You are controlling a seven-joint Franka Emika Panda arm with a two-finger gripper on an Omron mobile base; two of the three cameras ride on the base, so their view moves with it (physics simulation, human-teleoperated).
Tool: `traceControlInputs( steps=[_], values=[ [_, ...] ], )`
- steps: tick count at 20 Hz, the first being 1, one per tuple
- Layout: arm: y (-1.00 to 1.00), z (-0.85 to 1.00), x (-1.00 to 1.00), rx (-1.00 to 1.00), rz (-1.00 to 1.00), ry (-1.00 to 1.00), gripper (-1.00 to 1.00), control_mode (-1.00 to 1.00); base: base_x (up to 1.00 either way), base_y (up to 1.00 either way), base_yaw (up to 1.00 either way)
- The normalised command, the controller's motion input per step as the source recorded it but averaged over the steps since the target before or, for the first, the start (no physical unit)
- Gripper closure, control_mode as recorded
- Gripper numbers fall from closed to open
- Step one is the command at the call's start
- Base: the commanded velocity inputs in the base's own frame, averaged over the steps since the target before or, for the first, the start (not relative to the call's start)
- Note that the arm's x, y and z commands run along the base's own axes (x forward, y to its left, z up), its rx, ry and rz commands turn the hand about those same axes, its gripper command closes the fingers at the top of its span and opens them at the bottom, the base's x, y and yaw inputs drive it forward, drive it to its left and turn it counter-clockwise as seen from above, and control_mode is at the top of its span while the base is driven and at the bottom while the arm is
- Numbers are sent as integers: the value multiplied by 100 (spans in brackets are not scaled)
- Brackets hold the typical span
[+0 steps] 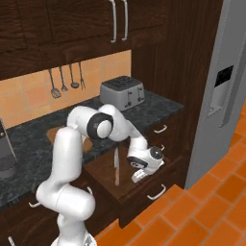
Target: Pick up the knife from the drawer and place it on the cutting board. Then place the meat from the plate to the cutting board.
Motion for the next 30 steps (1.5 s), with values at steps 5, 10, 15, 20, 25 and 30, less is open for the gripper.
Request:
traceControlInputs(
  steps=[5,10,15,20,25,30],
  values=[
    [-21,100,-38,0,16,-11,-100,-100,0,0,0],
    [63,98,-7,-2,22,-4,-100,-100,0,0,0],
    [51,88,-7,-3,4,11,-100,-100,0,0,0],
    [6,16,-30,-2,-21,26,-100,-100,0,0,0],
    [6,15,-15,0,-38,14,-100,-100,0,0,0],
    [40,-15,-8,0,-46,5,-100,-100,0,0,0]
  ],
)
